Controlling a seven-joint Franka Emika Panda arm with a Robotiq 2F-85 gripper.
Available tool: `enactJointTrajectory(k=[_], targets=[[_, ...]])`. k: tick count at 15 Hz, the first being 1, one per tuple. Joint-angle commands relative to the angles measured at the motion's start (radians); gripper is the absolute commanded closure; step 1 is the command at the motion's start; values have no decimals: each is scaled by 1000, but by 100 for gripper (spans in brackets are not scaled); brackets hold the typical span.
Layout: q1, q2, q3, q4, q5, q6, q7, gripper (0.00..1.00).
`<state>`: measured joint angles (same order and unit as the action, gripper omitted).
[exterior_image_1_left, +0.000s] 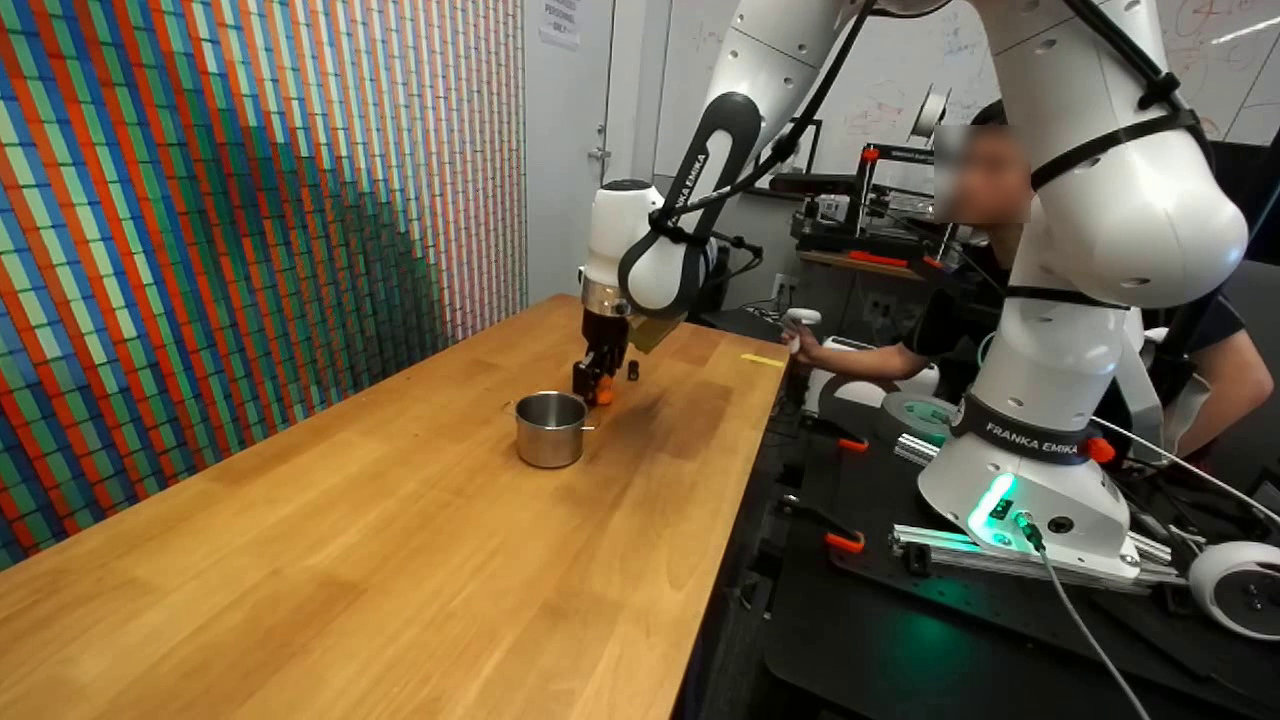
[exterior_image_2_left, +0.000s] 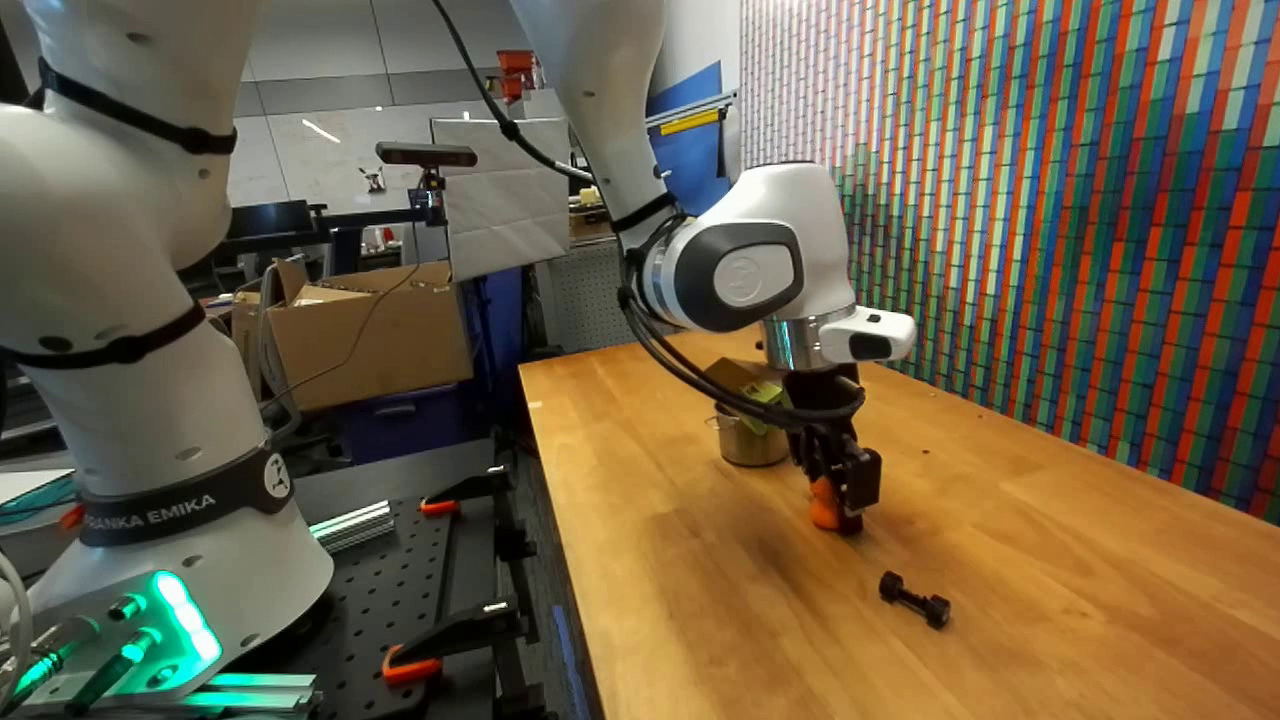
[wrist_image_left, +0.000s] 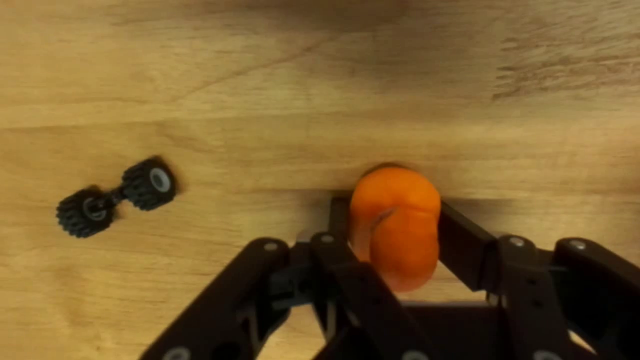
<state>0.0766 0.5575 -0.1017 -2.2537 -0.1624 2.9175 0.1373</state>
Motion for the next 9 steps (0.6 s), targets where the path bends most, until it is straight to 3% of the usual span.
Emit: enactJointTrajectory(k=[1,9], targets=[[-17,-17,27,22,53,-33,-26,81],[-46,-215,179,6,187,-160,-78,81]])
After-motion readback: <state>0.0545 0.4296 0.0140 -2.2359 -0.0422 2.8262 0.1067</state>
